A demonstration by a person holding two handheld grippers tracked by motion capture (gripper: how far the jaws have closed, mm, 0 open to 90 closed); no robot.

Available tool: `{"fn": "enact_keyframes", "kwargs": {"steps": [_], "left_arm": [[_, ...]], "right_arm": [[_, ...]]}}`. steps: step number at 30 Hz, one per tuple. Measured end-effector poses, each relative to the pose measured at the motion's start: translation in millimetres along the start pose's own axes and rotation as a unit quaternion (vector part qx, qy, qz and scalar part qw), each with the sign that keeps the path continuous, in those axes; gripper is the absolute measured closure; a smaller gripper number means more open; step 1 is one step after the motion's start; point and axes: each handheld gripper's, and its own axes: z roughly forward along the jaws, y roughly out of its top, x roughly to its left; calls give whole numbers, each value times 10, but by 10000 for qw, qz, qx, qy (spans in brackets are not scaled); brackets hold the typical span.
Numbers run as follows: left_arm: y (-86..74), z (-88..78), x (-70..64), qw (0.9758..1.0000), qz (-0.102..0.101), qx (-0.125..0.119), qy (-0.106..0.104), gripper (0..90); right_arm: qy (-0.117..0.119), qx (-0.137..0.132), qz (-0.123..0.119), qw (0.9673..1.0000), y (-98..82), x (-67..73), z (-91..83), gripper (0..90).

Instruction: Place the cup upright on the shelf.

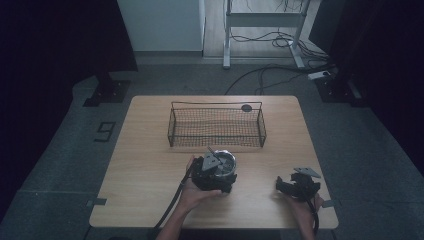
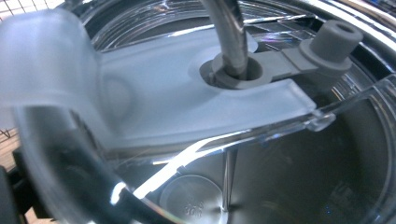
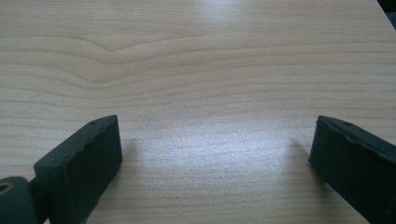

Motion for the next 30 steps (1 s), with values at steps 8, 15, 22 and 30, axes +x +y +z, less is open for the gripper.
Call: {"fn": "enact_keyframes", "kwargs": {"steps": [8, 15, 22, 30], "left_arm": [[-7, 10, -11, 9999, 103, -72, 27, 23], [-9, 5, -18, 9998, 157, -112, 66, 32], [-7, -25, -30, 9997, 231, -106, 29, 35], [48, -133, -45, 9995, 231, -195, -26, 36]], "right_arm": [[-1, 7, -3, 10000, 0, -1, -1, 20], [0, 2, -1, 10000, 0, 0, 0, 20], [0, 2, 2, 10000, 1, 0, 0, 20], [-1, 9, -1, 10000, 1, -1, -1, 20]]}}
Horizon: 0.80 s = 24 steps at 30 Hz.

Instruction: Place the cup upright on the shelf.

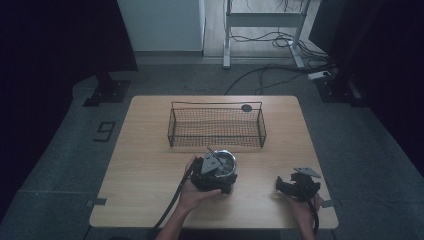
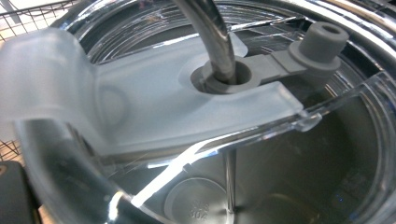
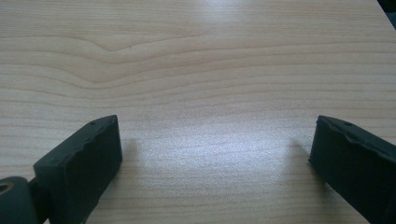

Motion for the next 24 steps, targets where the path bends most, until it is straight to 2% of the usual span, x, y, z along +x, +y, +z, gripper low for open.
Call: {"fn": "enact_keyframes", "kwargs": {"steps": [24], "left_arm": [[132, -232, 113, 9998, -51, -84, 159, 38]], "right_arm": [[0, 0, 1, 10000, 0, 0, 0, 20]]}}
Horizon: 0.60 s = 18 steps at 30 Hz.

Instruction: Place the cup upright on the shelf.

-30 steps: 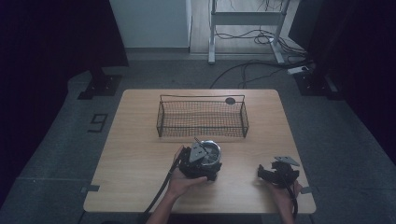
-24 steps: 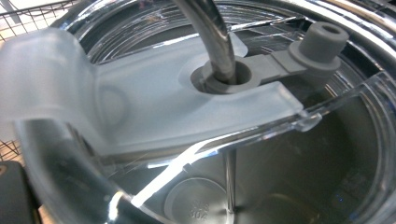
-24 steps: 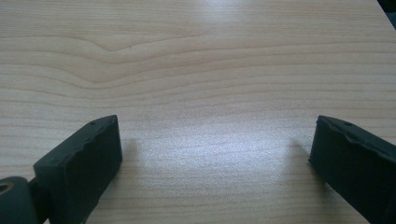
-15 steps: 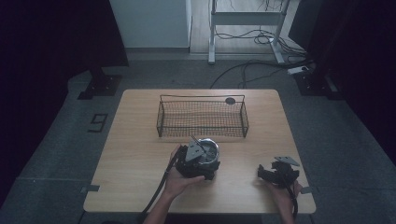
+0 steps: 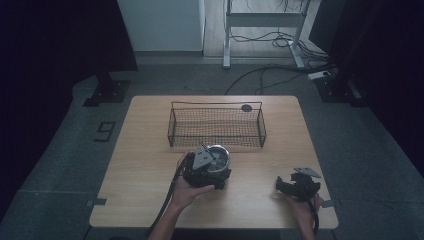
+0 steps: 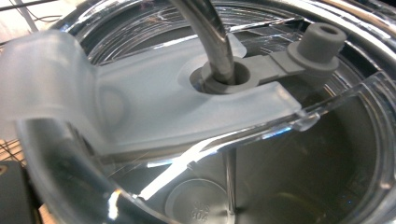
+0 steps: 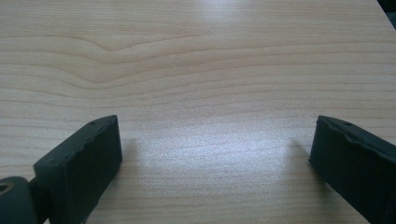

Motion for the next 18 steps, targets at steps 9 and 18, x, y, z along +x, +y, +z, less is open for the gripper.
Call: {"fn": "enact_keyframes", "kwargs": {"steps": [9, 18], "left_arm": [[19, -36, 46, 10000, -29, -10, 24, 38], [124, -82, 149, 9999, -84, -3, 62, 38]], "right_arm": [[1, -6, 2, 10000, 0, 0, 1, 20], [-2, -3, 7, 10000, 0, 1, 1, 20]]}}
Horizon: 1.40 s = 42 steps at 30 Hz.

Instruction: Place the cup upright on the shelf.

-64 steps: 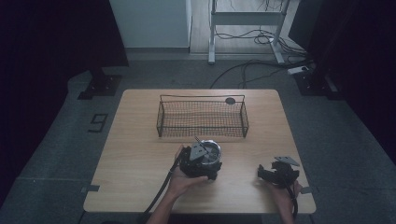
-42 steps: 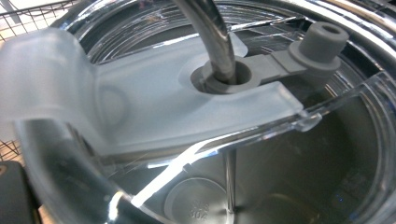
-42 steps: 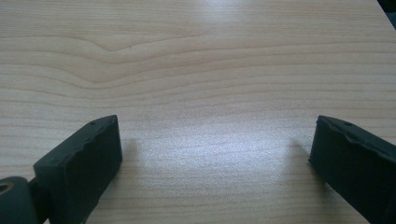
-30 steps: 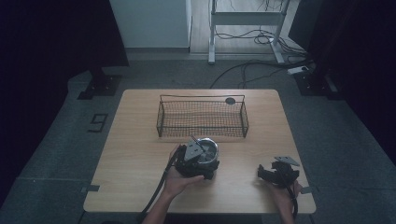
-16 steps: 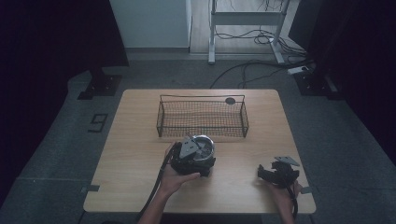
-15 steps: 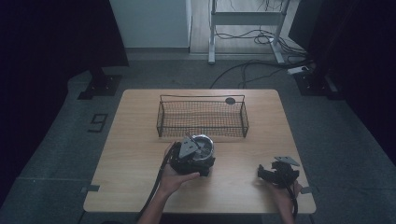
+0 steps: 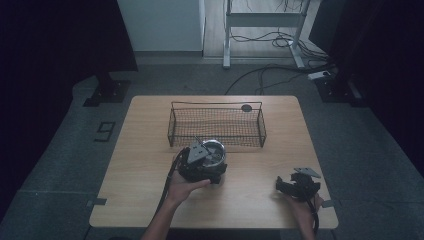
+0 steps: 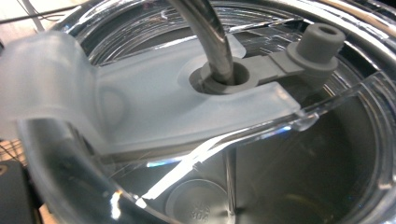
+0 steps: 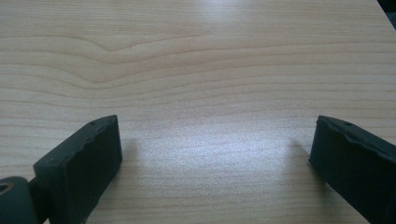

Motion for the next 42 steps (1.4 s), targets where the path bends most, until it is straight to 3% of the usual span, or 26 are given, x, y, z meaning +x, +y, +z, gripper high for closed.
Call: {"fn": "enact_keyframes", "kwargs": {"steps": [21, 42], "left_arm": [[123, -56, 243, 9996, -236, -26, 145, 39], [279, -91, 341, 9993, -177, -64, 310, 39]], "right_arm": [[-1, 2, 6, 10000, 0, 1, 0, 20], [3, -1, -4, 10000, 0, -1, 0, 20]]}}
